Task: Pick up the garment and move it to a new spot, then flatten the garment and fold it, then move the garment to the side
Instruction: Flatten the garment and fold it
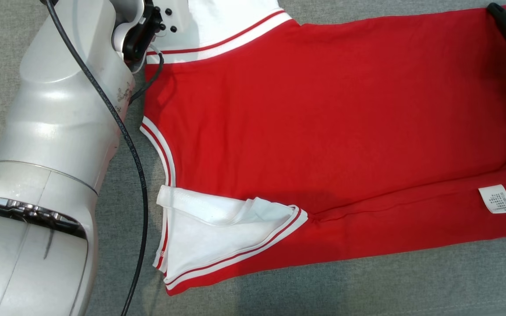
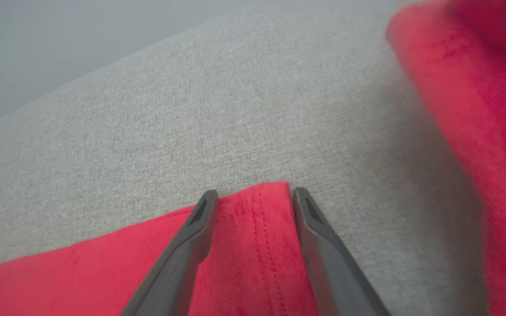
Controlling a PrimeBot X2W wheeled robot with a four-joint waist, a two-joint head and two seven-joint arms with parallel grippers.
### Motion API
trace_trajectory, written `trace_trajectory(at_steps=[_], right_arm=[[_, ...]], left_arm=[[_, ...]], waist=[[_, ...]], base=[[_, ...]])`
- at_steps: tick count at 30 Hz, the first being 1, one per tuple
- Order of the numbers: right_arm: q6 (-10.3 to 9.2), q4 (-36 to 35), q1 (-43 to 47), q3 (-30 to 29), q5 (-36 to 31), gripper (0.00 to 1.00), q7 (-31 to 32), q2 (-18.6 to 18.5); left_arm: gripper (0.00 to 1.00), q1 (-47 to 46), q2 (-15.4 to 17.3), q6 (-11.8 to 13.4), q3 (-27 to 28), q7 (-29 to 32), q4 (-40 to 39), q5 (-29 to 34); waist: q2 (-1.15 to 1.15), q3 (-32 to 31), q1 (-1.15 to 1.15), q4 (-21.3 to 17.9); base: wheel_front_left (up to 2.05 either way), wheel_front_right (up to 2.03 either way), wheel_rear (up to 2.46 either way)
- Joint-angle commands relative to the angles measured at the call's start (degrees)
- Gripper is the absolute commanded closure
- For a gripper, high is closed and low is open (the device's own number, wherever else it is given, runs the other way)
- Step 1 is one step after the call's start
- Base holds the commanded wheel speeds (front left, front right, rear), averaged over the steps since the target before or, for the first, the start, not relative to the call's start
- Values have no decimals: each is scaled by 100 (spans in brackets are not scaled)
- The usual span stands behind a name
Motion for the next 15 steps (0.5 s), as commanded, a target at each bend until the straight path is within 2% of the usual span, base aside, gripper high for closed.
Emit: trace_trajectory(at_steps=[1,4,7,8,9,15], right_arm=[[0,31,-38,83,42,20,43,-35],[0,255,-166,212,38,24,118,-12],[0,445,-276,321,30,72,154,5],[0,486,-308,361,29,93,161,12],[0,512,-344,393,33,100,150,14],[0,492,-499,635,45,100,14,-58]], left_arm=[[100,-218,215,-33,25,24,-201,-3],[100,-211,215,-16,0,60,-302,-8],[100,-179,215,14,-24,93,-405,-14],[100,-167,218,21,-31,106,-437,-18],[100,-155,226,29,-35,118,-470,-22],[100,-117,449,181,-100,-124,-733,114]], waist=[[0,18,0,23],[0,42,0,54],[0,60,0,65],[0,63,0,65],[0,67,0,63],[0,31,0,19]], base=[[0,0,0],[0,0,0],[0,0,0],[0,0,0],[0,0,0],[0,0,0]])
